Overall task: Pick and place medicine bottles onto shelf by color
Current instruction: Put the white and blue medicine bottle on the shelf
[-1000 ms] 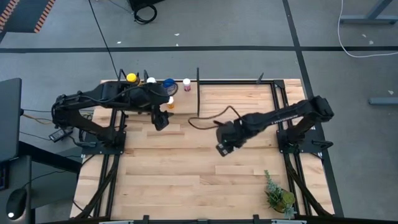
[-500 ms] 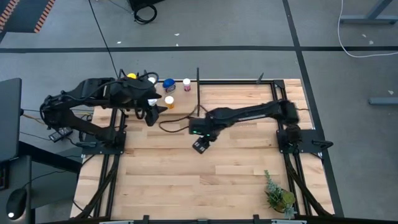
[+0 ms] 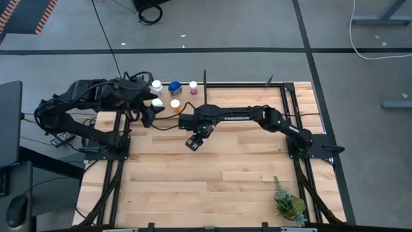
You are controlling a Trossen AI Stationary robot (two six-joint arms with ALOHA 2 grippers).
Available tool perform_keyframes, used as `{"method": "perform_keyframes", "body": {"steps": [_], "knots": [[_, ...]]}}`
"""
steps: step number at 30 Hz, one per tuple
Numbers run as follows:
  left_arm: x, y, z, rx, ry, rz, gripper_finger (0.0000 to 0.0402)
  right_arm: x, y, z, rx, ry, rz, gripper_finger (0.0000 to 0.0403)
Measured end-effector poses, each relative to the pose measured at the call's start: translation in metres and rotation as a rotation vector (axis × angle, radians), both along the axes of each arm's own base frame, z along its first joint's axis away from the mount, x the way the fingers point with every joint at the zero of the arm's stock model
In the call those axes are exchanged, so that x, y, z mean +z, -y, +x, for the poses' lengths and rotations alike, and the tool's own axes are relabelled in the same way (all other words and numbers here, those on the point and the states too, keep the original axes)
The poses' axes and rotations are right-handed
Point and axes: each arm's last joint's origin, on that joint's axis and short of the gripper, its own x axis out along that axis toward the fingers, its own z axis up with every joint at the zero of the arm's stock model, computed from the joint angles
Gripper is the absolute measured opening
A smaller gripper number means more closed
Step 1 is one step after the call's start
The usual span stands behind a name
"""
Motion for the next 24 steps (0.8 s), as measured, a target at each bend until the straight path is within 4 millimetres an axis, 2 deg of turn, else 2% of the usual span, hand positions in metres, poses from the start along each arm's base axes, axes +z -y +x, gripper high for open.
{"method": "perform_keyframes", "body": {"steps": [5,10,19,24], "knots": [[0.0,0.0,0.0,0.0,-0.001,0.0,0.0288,-0.014,0.005,0.002,-0.009,-0.044,0.015,0.0194],[-0.001,0.0,0.001,-0.001,-0.004,-0.001,0.0288,-0.015,0.005,0.003,0.005,-0.031,0.011,0.0203],[-0.002,0.0,0.0,-0.001,-0.02,0.0,0.0288,-0.008,0.005,0.003,0.006,-0.02,0.01,0.0286],[-0.003,0.0,-0.001,-0.001,-0.04,-0.001,0.0288,0.01,0.004,-0.003,0.03,0.004,-0.002,0.0317]]}}
